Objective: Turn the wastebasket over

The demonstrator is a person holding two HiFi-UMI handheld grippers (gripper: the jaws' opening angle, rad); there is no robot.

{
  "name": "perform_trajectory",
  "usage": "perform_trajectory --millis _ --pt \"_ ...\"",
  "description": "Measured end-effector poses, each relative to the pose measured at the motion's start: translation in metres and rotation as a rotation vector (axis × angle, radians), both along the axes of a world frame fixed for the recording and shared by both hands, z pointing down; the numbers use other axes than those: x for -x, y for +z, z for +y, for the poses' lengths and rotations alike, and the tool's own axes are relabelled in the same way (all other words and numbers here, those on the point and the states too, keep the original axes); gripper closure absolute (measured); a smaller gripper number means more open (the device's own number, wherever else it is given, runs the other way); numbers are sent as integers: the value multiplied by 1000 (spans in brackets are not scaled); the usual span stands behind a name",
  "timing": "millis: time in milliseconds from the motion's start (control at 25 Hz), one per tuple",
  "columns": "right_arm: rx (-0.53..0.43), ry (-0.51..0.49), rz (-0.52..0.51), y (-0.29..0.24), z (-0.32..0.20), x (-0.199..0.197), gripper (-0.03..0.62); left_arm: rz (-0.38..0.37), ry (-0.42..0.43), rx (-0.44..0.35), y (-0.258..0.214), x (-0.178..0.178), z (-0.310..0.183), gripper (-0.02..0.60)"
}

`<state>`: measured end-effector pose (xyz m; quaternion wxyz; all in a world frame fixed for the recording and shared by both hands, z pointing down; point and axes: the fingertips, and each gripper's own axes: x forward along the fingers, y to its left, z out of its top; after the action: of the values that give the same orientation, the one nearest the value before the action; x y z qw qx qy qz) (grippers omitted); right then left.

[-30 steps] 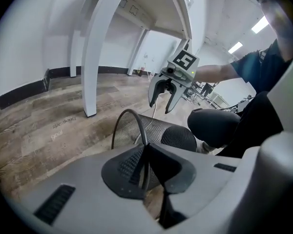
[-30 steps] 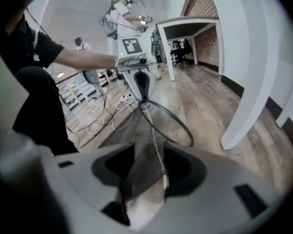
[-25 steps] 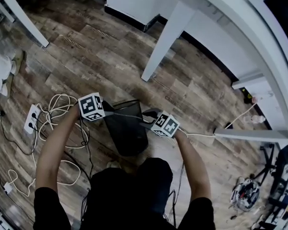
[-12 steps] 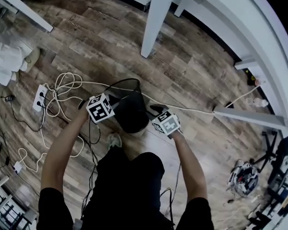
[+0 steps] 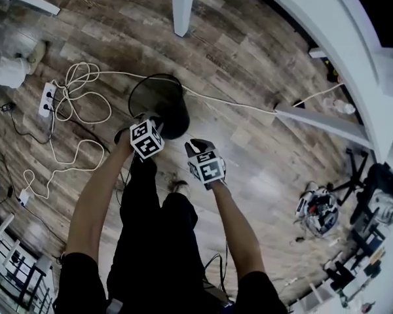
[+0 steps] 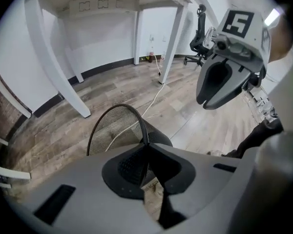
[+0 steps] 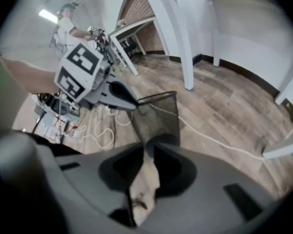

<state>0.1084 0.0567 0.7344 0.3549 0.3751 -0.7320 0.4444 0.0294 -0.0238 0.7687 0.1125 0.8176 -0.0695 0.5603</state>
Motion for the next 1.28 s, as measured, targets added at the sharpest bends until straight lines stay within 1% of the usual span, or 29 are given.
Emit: perform_trajectory --millis 160,280,360,400,480,600,800,960,1160,1280 --pt "49 64 -28 -11 40 -13 516 -29 89 -75 4 -19 36 525" --pt "74 121 -38 -13 63 -19 517 -45 134 -107 7 -25 63 525" --pt "82 144 -31 -14 76 -25 522 -63 155 -101 13 -23 87 525" --pt "86 151 -21 -14 82 -29 526 -73 161 -84 18 -22 101 525" --pt "98 157 -2 -13 95 -34 534 -97 176 -46 29 -14 133 526" --pt "112 160 20 -10 112 -37 543 -109 200 -31 40 0 170 526" --pt "123 170 33 -10 134 -39 549 -112 227 -32 46 20 205 526" --pt "138 182 25 -8 151 -35 551 -132 271 -53 50 29 226 526" --pt "137 199 25 -4 169 -20 551 -142 325 -85 59 33 252 526" --pt "137 204 23 -6 182 -8 551 -155 347 -80 67 39 270 526"
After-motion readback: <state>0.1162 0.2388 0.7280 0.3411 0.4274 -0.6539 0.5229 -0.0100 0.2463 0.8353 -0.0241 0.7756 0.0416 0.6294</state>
